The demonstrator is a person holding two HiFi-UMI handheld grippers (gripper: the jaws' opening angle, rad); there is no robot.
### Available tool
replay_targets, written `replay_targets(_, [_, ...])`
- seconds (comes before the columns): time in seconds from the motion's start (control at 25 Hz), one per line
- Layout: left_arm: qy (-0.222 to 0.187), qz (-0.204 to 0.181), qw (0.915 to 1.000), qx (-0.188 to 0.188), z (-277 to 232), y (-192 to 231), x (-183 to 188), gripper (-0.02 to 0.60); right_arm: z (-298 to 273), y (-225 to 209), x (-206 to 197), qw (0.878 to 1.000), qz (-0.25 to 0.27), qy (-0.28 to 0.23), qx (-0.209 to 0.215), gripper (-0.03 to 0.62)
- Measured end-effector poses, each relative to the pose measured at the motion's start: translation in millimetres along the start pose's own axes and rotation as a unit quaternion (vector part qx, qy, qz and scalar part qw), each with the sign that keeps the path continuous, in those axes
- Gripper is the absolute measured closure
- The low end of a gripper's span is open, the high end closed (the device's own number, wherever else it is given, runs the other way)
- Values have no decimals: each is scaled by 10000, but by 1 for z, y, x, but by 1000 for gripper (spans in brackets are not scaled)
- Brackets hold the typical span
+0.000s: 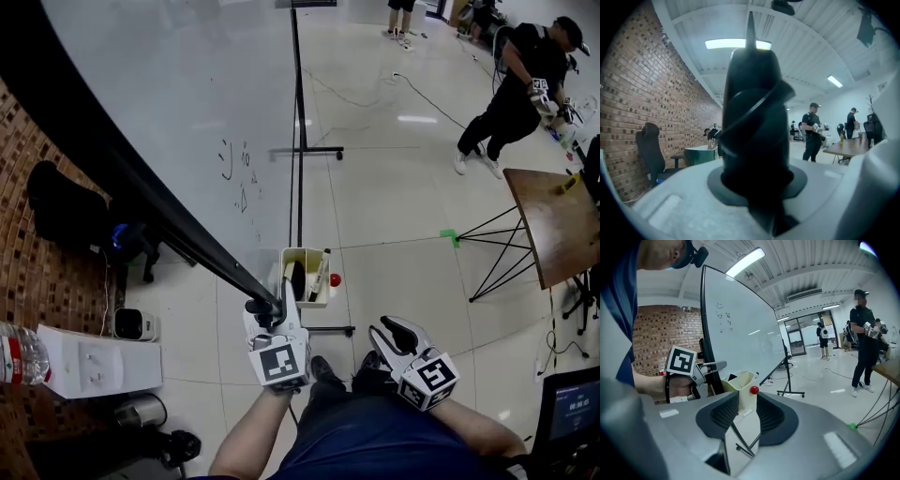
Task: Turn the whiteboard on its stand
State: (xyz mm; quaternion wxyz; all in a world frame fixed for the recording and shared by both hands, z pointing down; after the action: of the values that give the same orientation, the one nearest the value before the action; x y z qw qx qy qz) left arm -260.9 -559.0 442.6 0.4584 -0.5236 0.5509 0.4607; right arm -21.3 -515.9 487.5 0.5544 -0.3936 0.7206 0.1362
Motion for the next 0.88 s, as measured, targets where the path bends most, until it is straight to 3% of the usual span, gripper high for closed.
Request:
replay_targets(0.4, [55,-85,9999,99,17,-7,0,481,38,-12,9,9987,-142,-408,282,486])
replay_targets(0.68, [-124,-146,9998,90,73,-4,-20,480,91,4,-62,9961,-738,-385,275,496])
replay_targets(0.88, [-118,-140,9998,97,91,-10,-27,480,101,18,-57,9970,-561,-504,194,505])
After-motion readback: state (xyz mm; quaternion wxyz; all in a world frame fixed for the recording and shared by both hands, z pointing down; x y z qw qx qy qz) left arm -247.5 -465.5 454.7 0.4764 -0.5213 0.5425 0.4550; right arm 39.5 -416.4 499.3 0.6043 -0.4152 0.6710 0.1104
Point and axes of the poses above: the fingertips, and each gripper's own axes: z backward along the fingers, y to its left, x out of its top, the point moved 6 cm from there along z, backward along the fingers, and after that the axes turned 2 degrees about y, right-handed, at the moved point
